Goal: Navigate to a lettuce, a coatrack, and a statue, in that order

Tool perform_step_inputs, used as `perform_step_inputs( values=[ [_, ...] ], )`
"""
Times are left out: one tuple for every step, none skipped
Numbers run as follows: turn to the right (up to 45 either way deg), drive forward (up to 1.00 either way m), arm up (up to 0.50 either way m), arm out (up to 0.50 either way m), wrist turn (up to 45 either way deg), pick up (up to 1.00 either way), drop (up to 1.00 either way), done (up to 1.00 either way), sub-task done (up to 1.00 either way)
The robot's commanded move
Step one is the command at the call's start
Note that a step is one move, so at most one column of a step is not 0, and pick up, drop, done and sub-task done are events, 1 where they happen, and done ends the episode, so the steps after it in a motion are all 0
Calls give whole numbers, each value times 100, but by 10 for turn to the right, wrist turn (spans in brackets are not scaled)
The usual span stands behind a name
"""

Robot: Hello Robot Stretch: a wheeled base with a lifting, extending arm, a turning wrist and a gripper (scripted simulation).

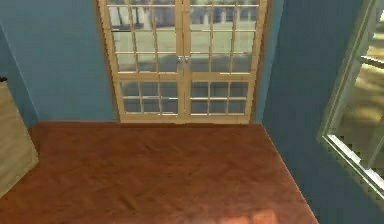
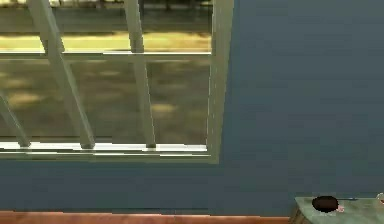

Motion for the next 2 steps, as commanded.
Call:
perform_step_inputs(
  values=[
    [-390, 0, 0, 0, 0, 0, 0, 0, 0],
    [0, 35, 0, 0, 0, 0, 0, 0, 0]
  ],
)
